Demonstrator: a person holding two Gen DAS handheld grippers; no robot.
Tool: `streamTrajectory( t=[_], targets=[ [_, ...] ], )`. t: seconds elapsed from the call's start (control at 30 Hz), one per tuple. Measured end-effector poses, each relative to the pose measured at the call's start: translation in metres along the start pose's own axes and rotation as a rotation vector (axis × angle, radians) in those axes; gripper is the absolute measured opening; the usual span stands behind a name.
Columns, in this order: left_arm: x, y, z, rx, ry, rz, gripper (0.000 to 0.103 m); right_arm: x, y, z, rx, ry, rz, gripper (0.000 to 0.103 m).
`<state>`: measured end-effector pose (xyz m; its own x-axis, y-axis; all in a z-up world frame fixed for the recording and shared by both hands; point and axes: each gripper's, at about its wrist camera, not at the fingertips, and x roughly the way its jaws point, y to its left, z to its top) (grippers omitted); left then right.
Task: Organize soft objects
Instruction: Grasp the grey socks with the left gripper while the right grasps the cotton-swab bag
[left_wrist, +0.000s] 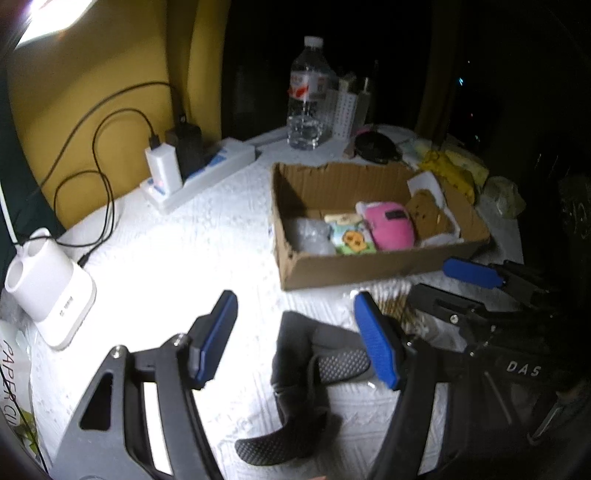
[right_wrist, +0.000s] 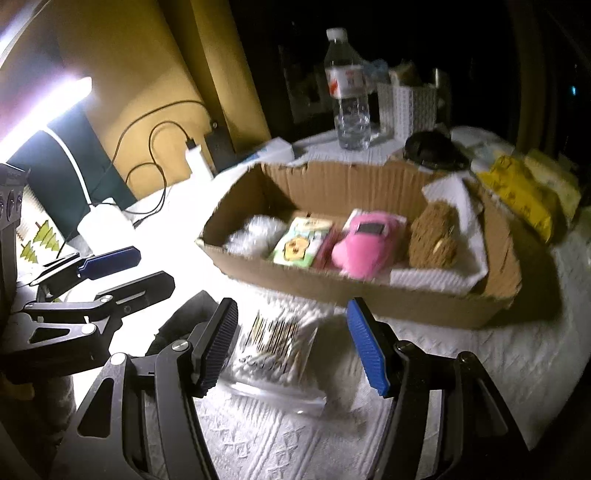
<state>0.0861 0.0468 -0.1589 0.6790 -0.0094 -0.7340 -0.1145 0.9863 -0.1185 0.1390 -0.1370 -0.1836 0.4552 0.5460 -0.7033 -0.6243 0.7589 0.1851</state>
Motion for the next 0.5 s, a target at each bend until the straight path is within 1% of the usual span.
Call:
streamTrajectory(
  t=[0.2,0.33,0.5],
  targets=[
    [0.01,0.0,-0.009,0.002,0.033,-0.011,0.067,0.01,-0.001,-0.009,0.017,0.033,0.006,0.065],
    [0.023,0.001,-0.021,0.0,0.084,-0.014,0.067,0.018,-0.002,-0.014,0.027,0.054,0.005,0.065],
    [0.033,0.006,-0.032,-0.006,0.129,-0.005,0.067,0.031,-0.001,-0.019,0.031,0.085,0.012,0.065]
  ],
)
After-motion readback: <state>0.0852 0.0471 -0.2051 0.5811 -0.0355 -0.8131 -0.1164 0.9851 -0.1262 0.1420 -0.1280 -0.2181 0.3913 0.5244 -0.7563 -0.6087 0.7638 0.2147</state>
